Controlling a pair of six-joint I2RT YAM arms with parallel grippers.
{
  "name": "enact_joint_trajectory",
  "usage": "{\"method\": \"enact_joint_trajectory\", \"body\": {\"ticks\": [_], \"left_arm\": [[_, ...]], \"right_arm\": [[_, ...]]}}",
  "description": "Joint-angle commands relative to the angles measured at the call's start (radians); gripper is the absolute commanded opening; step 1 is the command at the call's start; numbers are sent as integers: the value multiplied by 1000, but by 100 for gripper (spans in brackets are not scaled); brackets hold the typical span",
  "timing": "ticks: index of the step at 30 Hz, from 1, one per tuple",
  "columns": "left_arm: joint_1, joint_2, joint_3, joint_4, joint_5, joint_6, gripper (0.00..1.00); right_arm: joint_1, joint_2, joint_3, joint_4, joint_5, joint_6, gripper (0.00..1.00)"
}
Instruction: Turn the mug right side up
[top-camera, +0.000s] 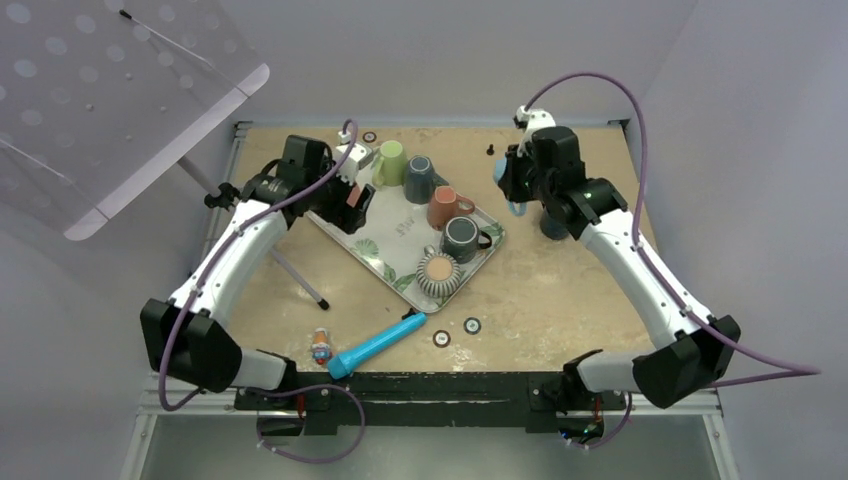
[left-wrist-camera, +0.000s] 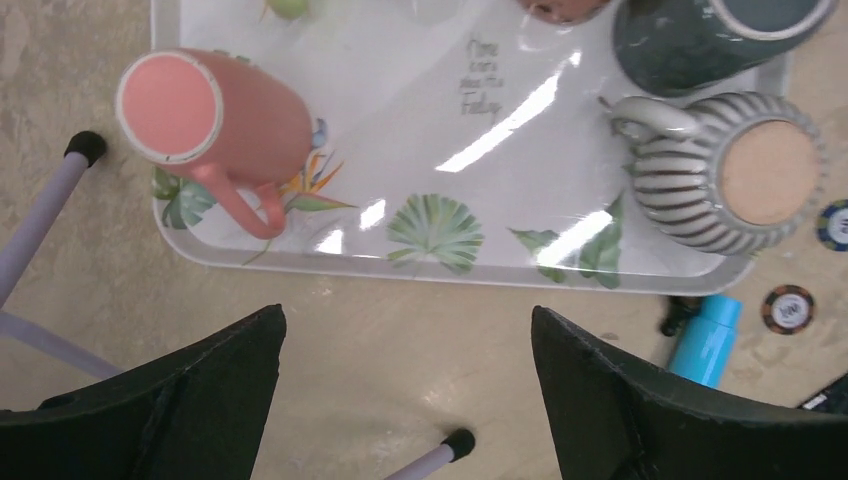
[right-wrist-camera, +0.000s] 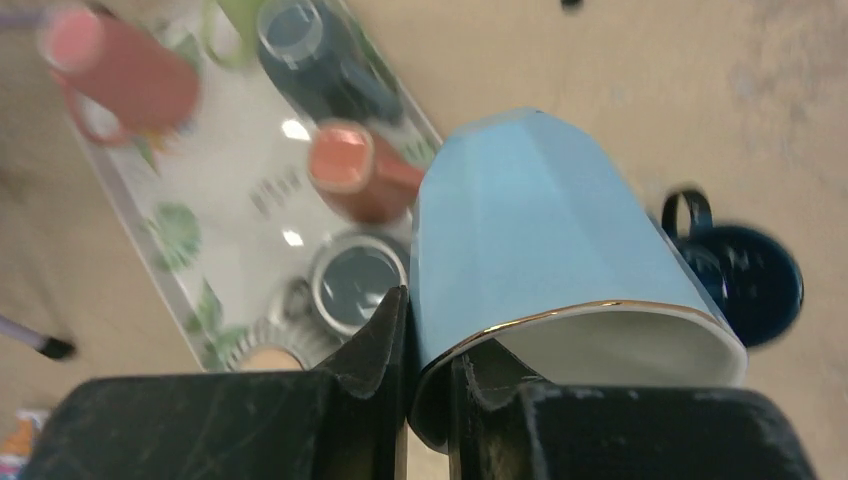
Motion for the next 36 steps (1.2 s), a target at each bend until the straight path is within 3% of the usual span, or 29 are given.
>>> {"method": "enact_joint_trajectory", "body": {"ticks": [1,4,11,20,21,23,24,29,32,35,36], "left_arm": [[46,105,11,67,-131,54,93],[84,204,51,71,-147,57,86],[159,336,67,143,-204,103,81],[171,437,101,183,-123,133,76],[172,451,111,183,-124,130,76],[171,475,127,190,-123,123,74],[172,485,133,194,-123,120,71],[172,534,166,196,-124,116,58],[171,549,174,185,-106,112,36],[172,537,167,178,-77,108,1],[171,527,165,174,-65,104,0]], "right_arm": [[13,26,-3,-324,138,-20,0],[12,49,-74,-336,113,-15,0],[-11,164,-224,-287,58,-31,0],[-58,282,-257,-225,69,-48,0],[-59,287,-259,-223,68,-48,8],[-60,281,-255,-221,59,-48,38],[-59,269,-250,-221,58,-47,46],[-59,199,-204,-232,86,-48,70],[-60,160,-192,-233,75,-55,80],[-59,113,-188,-236,89,-56,94],[-60,97,-187,-234,91,-58,97]]}}
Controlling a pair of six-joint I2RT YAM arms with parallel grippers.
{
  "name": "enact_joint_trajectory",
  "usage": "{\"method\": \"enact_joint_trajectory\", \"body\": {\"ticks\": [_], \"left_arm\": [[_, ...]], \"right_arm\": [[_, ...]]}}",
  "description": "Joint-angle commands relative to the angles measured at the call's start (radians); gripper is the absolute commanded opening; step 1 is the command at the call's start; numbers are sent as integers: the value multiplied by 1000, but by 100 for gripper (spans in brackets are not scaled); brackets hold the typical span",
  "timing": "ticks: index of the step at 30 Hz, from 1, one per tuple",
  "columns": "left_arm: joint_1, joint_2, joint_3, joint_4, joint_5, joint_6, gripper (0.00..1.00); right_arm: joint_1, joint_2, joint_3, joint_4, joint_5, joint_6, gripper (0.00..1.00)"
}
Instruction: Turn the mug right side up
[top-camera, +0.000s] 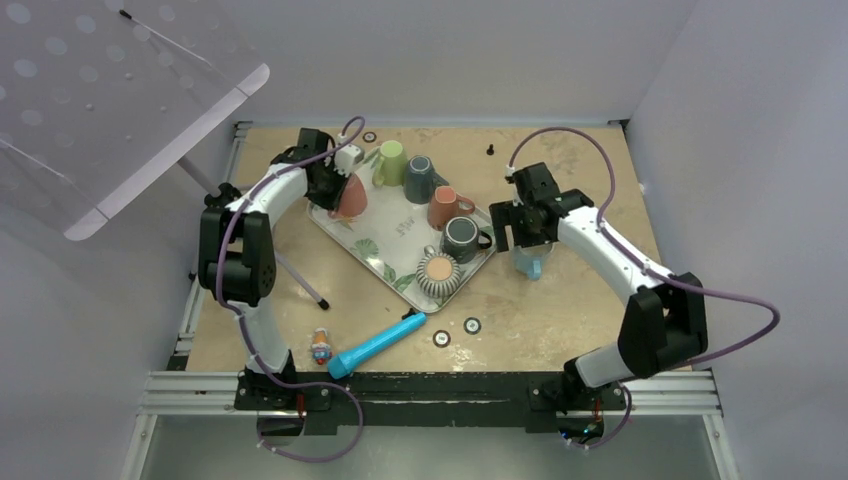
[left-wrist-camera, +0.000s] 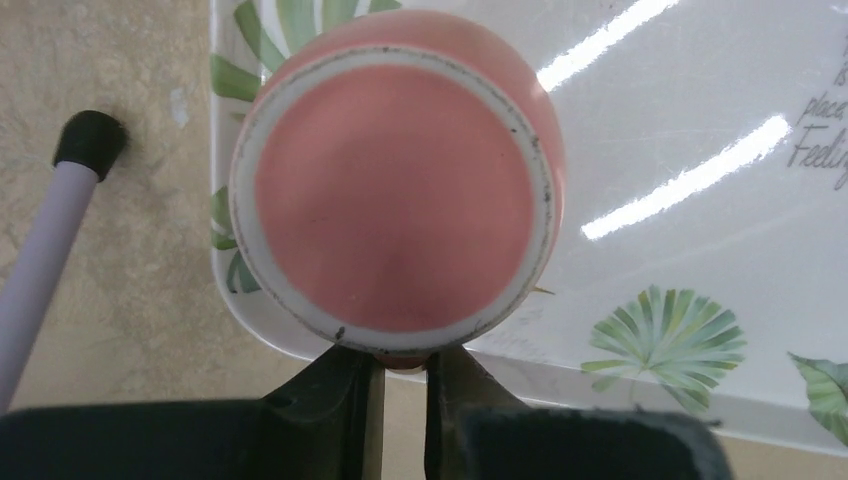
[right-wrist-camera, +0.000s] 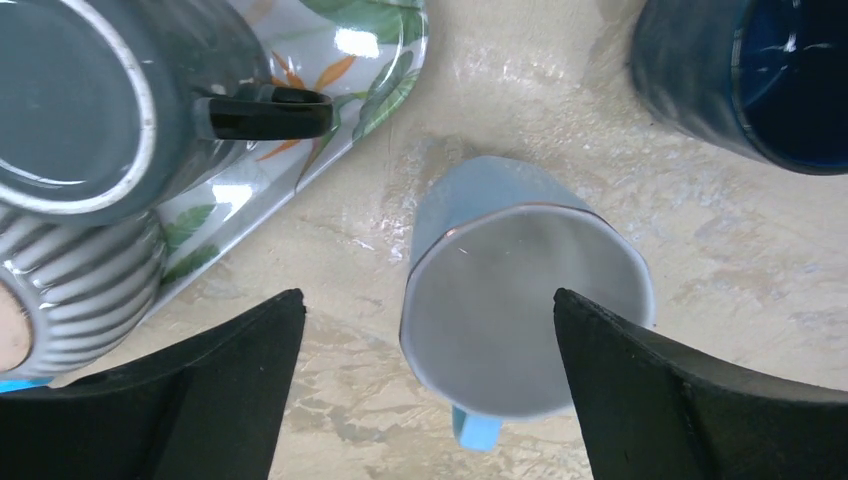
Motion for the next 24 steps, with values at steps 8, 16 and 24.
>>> {"method": "enact_joint_trajectory", "body": {"ticks": [8,16,24], "left_arm": [[-2,-248,44,-102,317,-141,0],[-62,-505,78,-145,600,-354,0],[-111,-658,55,-125,782,-471,0]], "right_arm": [[61,-258,90,179,-8,19,98],[233,-383,-236,1189,-571,353,98],[292,-260,-210,1495,-626,487,97]]}}
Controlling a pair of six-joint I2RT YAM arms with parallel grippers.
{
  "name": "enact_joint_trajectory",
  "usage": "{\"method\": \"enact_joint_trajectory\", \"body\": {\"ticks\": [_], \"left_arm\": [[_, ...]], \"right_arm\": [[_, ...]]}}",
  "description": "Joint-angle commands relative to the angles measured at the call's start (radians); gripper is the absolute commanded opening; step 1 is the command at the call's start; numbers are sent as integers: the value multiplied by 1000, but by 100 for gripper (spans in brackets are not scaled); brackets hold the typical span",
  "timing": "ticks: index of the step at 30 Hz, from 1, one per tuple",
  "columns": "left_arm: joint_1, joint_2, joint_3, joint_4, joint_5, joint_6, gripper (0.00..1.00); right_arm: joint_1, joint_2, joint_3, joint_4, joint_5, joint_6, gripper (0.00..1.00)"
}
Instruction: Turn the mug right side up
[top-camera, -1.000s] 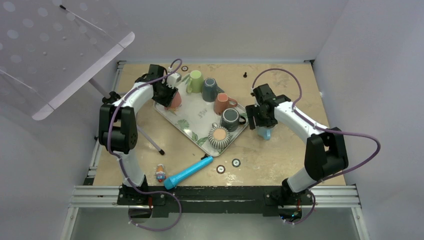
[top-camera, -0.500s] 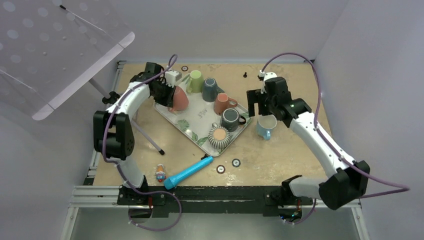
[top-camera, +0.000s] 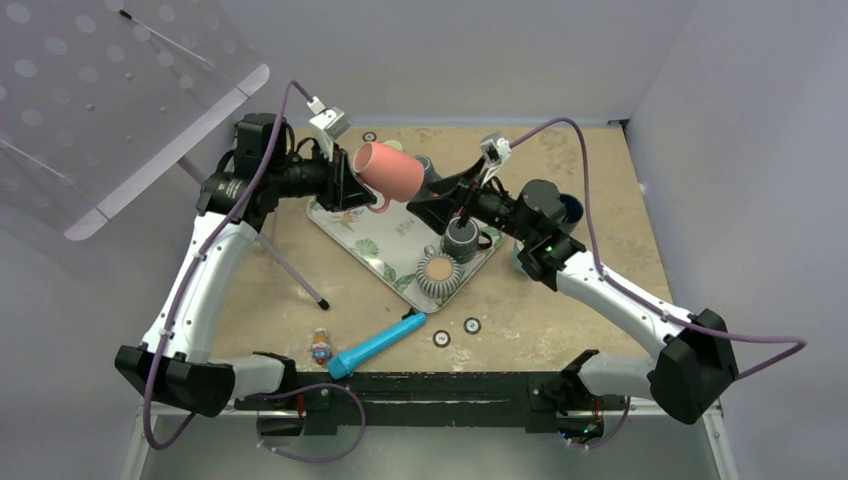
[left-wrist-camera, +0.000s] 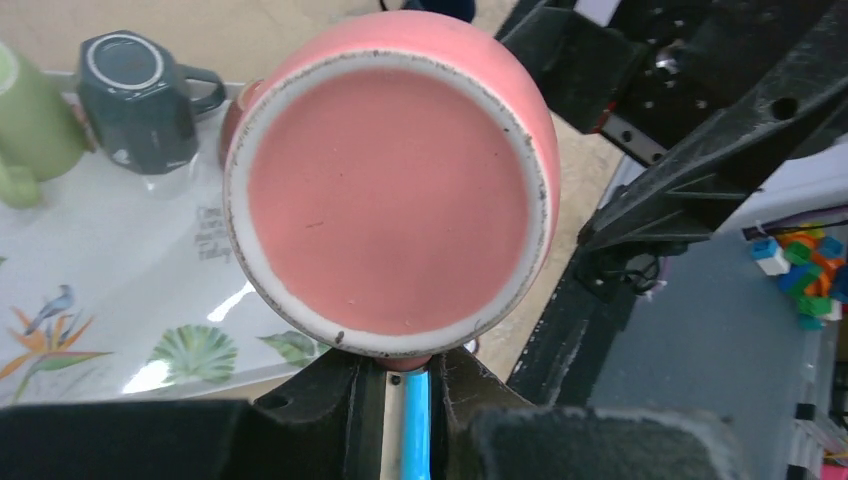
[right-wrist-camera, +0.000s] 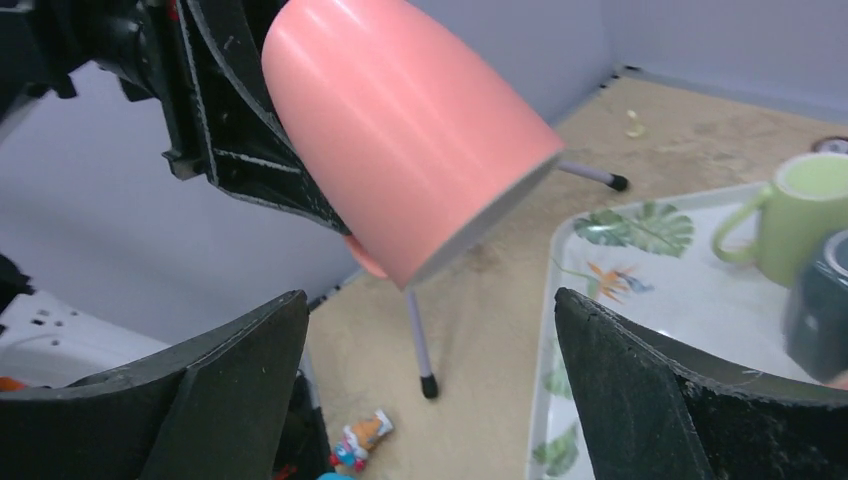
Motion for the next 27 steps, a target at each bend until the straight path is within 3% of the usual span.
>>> {"method": "enact_joint_trajectory", "body": {"ticks": [1,4,6,7,9,10,11,12,14,15,19,22,27], "left_arm": [[-22,-55,12,50,145,-79,0],[-83,-76,-8,50,163,-64,0],[-129,-81,-24,61,196,-65,0],[-141,-78,-28,65,218,-75,0],[-144,-71,-20,62,226,-83,0],[-144,-72,-13,46,197,-67,0],[-144,-75,-6,27,160,-43,5],[-144,-79,0,8,121,-16,31],[-143,-87,5,-25,6,43,93],[-141,-91,4,-35,-66,77,99],[-141,-92,-10,-50,-345,190,100],[-141,-78,-31,-53,-446,252,100],[-141,-27,-49,-90,-487,300,100]], "right_arm": [[28,24,25,347,-119,140,97],[43,52,49,417,-159,177,90],[50,77,69,477,-187,216,75],[51,83,70,521,-200,239,61],[49,73,66,560,-217,256,18],[46,44,66,527,-206,238,3],[41,10,73,451,-180,189,0],[38,-25,86,341,-101,121,0],[34,-94,147,63,82,-34,0],[30,-113,194,-84,177,-107,0],[-69,-66,443,-592,469,-330,0],[-197,43,583,-871,488,-410,0],[-288,316,786,-1146,518,-510,0]]}}
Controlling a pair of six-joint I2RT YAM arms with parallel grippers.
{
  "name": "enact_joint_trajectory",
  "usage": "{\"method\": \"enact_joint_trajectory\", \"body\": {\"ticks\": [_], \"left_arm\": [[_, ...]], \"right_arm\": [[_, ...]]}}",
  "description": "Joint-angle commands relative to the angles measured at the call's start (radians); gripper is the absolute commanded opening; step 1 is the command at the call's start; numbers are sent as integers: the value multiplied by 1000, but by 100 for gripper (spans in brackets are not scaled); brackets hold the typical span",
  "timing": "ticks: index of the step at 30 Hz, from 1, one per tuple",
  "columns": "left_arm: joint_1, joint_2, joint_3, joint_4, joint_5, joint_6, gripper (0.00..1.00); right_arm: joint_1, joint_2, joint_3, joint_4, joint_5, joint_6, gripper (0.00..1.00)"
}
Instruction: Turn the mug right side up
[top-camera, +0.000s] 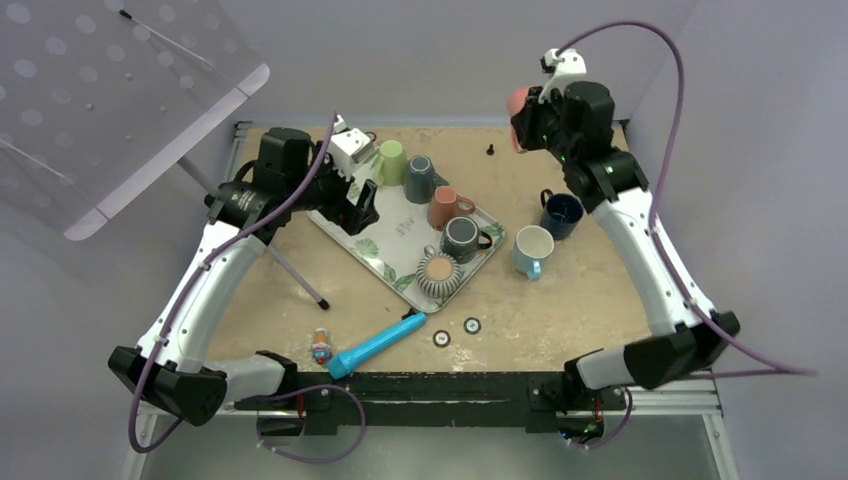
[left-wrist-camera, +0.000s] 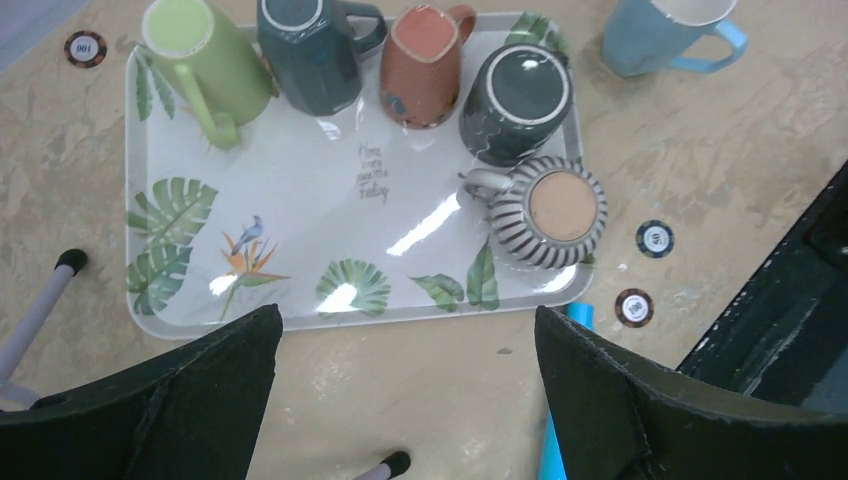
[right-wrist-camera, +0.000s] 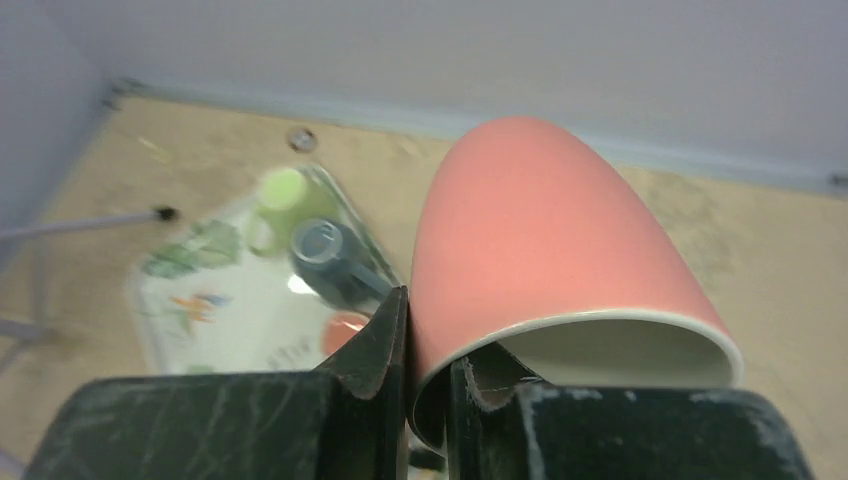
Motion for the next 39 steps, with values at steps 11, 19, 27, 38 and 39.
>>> {"method": "enact_joint_trajectory", "body": {"ticks": [11,19,27,38,39], "left_arm": [[0,46,-65,-60,-21,153,100],[-8,54,-67,-97,21,203,100],[-100,74,-53,-149,30,285,99],[-359,262,141,-179,-29,415,99],[-390,306,196,-191,-55,437,99]], "right_arm": [[-143,742,523,-615,69,-264,0],[-153,896,559,-654,17,-302,0],[-152,865,571,-625,20,-302,57],[-157,409,180,-236,-103,-205,80],[-171,352,111,-165,-113,-185,82]]}}
